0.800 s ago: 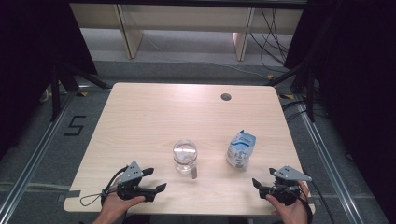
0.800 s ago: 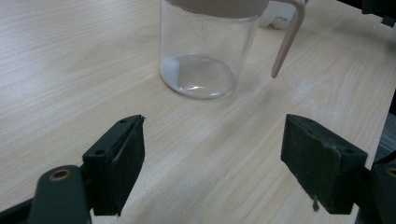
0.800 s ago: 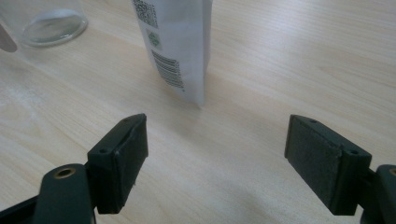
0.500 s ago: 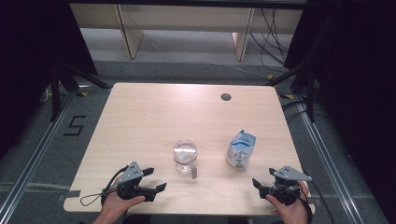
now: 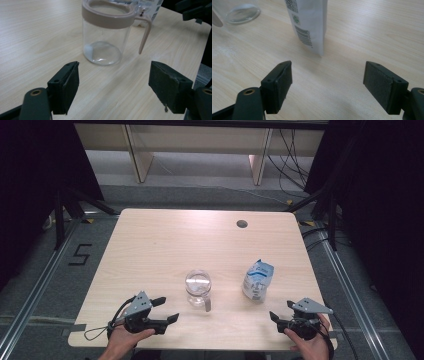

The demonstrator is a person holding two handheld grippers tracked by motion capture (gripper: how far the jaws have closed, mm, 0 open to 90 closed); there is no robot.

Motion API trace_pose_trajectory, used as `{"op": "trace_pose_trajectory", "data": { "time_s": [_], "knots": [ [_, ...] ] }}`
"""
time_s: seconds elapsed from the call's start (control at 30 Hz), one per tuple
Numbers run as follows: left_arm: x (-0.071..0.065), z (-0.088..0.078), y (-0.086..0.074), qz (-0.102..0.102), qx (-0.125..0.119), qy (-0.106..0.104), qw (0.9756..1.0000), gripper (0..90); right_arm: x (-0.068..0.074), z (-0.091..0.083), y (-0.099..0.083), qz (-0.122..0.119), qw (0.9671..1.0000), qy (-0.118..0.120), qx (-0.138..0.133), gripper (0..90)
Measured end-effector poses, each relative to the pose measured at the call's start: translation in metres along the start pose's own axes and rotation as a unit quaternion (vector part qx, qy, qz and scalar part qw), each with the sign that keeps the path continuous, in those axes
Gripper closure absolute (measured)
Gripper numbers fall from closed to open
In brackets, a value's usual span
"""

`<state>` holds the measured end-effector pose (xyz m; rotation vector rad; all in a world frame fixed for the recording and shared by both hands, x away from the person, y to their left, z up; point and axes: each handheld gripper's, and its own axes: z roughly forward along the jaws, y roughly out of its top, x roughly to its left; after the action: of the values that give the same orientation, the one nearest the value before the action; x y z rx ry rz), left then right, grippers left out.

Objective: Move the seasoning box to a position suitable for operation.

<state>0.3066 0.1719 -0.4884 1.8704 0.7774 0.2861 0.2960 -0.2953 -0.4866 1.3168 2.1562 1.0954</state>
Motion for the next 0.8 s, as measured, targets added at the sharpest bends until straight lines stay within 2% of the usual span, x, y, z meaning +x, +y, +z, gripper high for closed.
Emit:
{"op": "trace_pose_trajectory", "data": {
  "time_s": [0.07, 0.1, 0.13, 0.17, 0.3, 0.47, 0.53, 0.6, 0.63, 0.7, 0.8],
  "knots": [
    [-0.004, 0.001, 0.004, -0.003, -0.001, -0.005, 1.0, 28.8, 0.0, 0.0, 0.0, 0.002, 1.0, 0.0, 0.001, 24.4],
    [-0.007, 0.002, 0.005, -0.014, -0.005, -0.014, 0.9998, 29.7, 0.0, 0.0, 0.0, 0.001, 1.0, -0.001, 0.002, 24.5],
    [-0.009, 0.003, 0.008, -0.004, -0.006, -0.021, 0.9998, 30.8, -0.003, 0.0, 0.0, -0.019, 0.9998, -0.004, -0.005, 24.5],
    [-0.013, 0.004, 0.011, 0.0, -0.007, -0.021, 0.9997, 31.7, -0.003, 0.001, 0.001, -0.021, 0.9997, -0.004, -0.007, 24.5],
    [-0.026, 0.008, 0.02, 0.009, -0.015, -0.049, 0.9986, 36.3, -0.002, 0.002, 0.001, -0.019, 0.9998, 0.005, -0.001, 24.7],
    [-0.038, 0.015, 0.032, 0.04, -0.024, -0.069, 0.9965, 52.4, -0.002, 0.002, 0.001, -0.019, 0.9998, 0.004, -0.003, 24.7],
    [-0.044, 0.018, 0.036, 0.049, -0.021, -0.07, 0.9961, 59.9, -0.002, 0.002, 0.001, -0.019, 0.9998, 0.004, -0.004, 24.7],
    [-0.047, 0.023, 0.041, 0.055, -0.024, -0.08, 0.9949, 66.2, -0.002, 0.002, 0.001, -0.019, 0.9998, 0.004, -0.004, 24.7],
    [-0.05, 0.024, 0.043, 0.051, -0.019, -0.075, 0.9957, 68.6, -0.002, 0.002, 0.001, -0.019, 0.9998, 0.005, -0.004, 24.7],
    [-0.051, 0.029, 0.049, 0.067, -0.021, -0.079, 0.9944, 72.5, -0.002, 0.001, 0.0, -0.014, 0.9999, 0.002, -0.003, 24.8],
    [-0.05, 0.037, 0.057, 0.072, -0.026, -0.076, 0.9942, 78.9, -0.002, 0.001, 0.001, -0.017, 0.9998, 0.001, -0.004, 24.8]
  ]
}}
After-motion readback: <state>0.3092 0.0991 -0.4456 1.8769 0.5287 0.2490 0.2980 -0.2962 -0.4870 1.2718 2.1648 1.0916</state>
